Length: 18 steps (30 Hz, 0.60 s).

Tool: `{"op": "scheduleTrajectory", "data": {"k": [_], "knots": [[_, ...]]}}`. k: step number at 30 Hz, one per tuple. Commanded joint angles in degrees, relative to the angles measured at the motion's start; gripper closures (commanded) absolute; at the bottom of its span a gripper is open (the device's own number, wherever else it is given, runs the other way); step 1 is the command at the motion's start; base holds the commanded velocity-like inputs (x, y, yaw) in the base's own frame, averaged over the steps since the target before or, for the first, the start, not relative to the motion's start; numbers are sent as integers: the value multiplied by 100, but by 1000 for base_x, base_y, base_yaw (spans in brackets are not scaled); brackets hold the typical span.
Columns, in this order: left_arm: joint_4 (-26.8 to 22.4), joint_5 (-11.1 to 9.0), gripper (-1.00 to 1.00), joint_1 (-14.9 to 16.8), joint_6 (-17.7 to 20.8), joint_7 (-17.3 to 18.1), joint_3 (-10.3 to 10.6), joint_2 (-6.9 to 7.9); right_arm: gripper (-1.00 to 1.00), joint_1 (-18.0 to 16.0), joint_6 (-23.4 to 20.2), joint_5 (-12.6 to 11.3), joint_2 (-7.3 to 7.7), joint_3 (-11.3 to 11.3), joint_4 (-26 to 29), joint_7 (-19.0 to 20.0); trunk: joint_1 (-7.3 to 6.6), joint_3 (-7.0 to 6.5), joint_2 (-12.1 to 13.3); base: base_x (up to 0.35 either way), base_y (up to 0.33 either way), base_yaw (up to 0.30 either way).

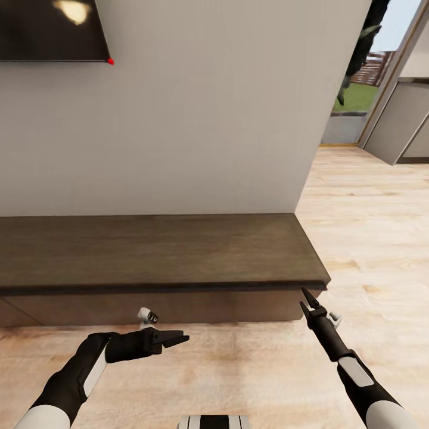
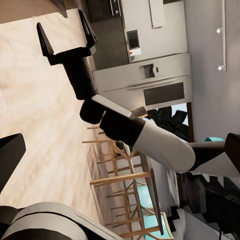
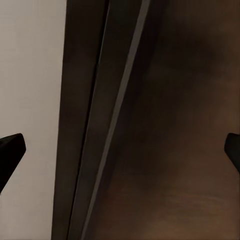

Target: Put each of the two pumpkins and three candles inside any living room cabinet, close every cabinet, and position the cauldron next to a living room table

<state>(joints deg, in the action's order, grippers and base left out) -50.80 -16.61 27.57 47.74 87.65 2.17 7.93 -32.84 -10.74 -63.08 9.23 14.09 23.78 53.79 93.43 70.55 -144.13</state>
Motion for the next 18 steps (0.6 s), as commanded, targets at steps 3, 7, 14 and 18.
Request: {"op": "scheduleTrajectory", "data": {"k": [3, 7, 14, 18], "knots": [[0, -27, -100, 2, 60, 10, 20, 7, -100, -3, -60, -46, 3, 6, -3, 24, 0, 4, -2, 45, 0, 0], [0, -31, -100, 2, 60, 7, 20, 7, -100, -3, -60, -46, 7, 6, -5, 209, 0, 4, -2, 23, 0, 0], [0, -29, -100, 2, 60, 7, 20, 7, -100, -3, -60, -46, 6, 6, -8, 319, 0, 4, -2, 32, 0, 0], [0, -27, -100, 2, 61, 7, 20, 7, -100, -3, -60, -46, 2, 6, -7, 325, 0, 4, -2, 129, 0, 0]]}}
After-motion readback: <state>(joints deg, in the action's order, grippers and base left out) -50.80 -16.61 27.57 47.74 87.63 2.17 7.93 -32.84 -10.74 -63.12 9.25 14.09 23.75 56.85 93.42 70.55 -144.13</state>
